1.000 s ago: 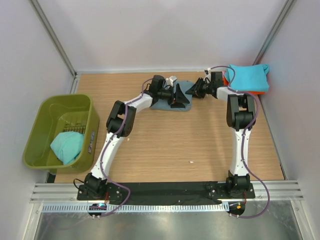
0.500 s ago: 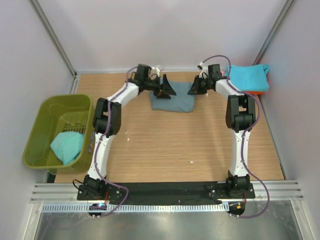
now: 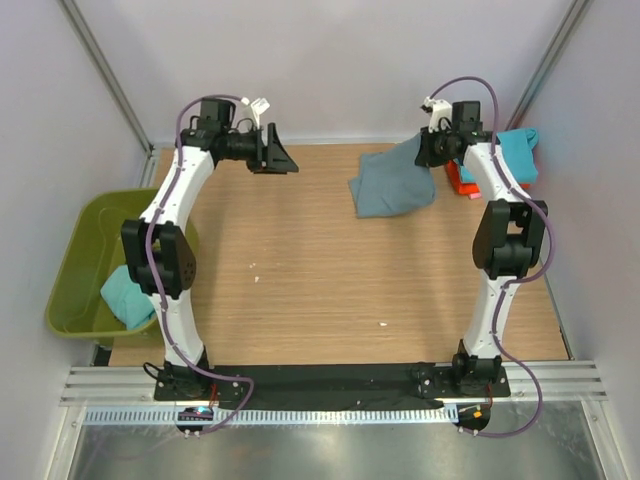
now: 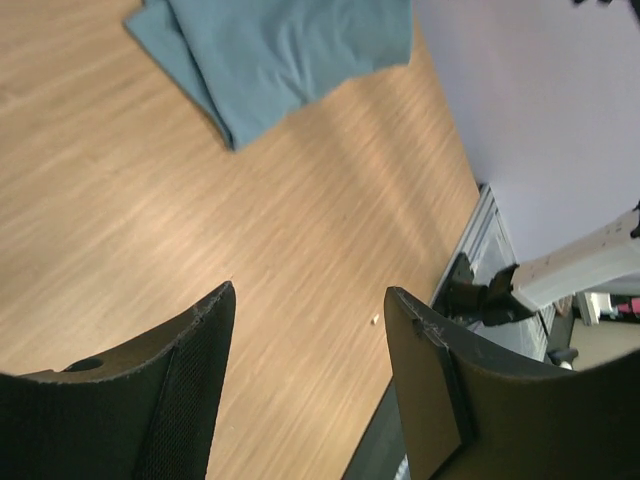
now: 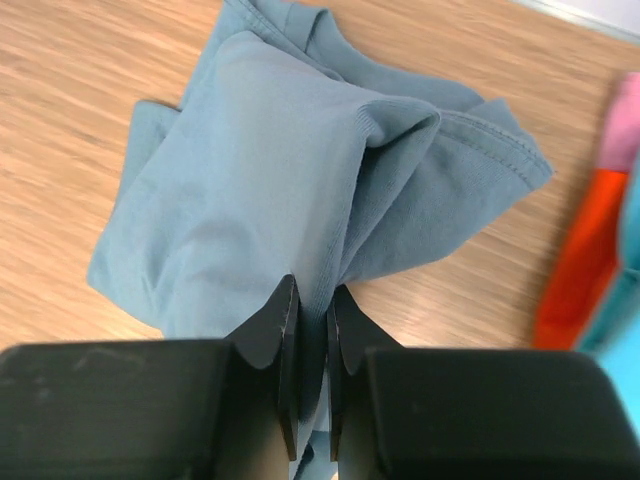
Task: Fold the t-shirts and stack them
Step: Neatly place the folded tshirt to the corner
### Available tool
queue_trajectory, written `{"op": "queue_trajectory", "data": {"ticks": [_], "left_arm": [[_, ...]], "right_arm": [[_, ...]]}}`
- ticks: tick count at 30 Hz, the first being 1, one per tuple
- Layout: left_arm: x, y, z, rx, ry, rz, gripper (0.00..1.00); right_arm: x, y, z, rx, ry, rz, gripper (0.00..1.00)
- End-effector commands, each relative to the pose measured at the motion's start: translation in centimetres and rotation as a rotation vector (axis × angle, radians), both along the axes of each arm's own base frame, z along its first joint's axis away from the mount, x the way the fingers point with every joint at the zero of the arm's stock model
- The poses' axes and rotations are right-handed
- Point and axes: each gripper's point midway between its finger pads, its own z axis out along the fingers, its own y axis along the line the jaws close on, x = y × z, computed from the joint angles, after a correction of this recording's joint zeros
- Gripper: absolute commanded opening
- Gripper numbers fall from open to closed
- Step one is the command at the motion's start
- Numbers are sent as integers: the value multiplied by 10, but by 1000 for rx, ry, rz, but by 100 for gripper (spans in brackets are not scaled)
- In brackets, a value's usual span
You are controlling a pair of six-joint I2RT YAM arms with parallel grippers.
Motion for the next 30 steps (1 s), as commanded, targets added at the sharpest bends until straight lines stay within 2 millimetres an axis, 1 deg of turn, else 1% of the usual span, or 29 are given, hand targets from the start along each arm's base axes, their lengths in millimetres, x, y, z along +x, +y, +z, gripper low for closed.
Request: {"op": "queue_trajectory", "data": {"ticks": [1, 2, 5, 6, 7, 9, 12, 18, 20, 21, 22, 23, 24, 26, 27, 28, 29, 30], "left_arm": [[-30, -2, -7, 43, 36, -46, 62], [-33, -3, -11, 48, 45, -49, 62], [-41, -4, -9, 58, 34, -51, 62], [-43, -4, -12, 62, 39, -51, 62], [-46, -4, -11, 64, 35, -51, 62], [-52, -5, -17, 71, 52, -56, 62], [-57, -5, -21, 78, 62, -58, 62], [-59, -3, -25, 95, 61, -52, 62], [-61, -5, -26, 98, 60, -57, 62], [-61, -6, -28, 100, 62, -58, 62], [-62, -8, -27, 100, 59, -63, 62], [-62, -8, -27, 106, 57, -64, 62], [-62, -8, -29, 110, 60, -64, 62], [-64, -10, -32, 116, 65, -69, 62], [-63, -10, -35, 119, 71, -67, 62], [-64, -11, -35, 120, 72, -71, 62], [-64, -12, -35, 119, 71, -74, 62], [-64, -13, -34, 120, 69, -73, 62]], "right_arm": [[12, -32, 61, -103, -159, -29, 1], [14, -41, 63, -123, -167, -41, 1], [21, -59, 75, -162, -201, -64, 1], [24, -67, 73, -169, -200, -73, 1], [28, -73, 83, -180, -219, -89, 1], [35, -88, 90, -196, -243, -114, 1], [40, -103, 98, -220, -266, -147, 1], [46, -120, 131, -258, -349, -186, 1], [49, -134, 129, -259, -343, -210, 1], [51, -141, 139, -262, -362, -224, 1], [54, -151, 136, -265, -360, -242, 1], [56, -157, 137, -265, -364, -253, 1], [58, -162, 151, -263, -394, -264, 1], [62, -174, 150, -273, -400, -277, 1], [63, -178, 159, -279, -417, -285, 1], [64, -182, 160, -283, -418, -292, 1], [67, -189, 148, -284, -396, -298, 1], [66, -193, 151, -290, -394, -303, 1]]}}
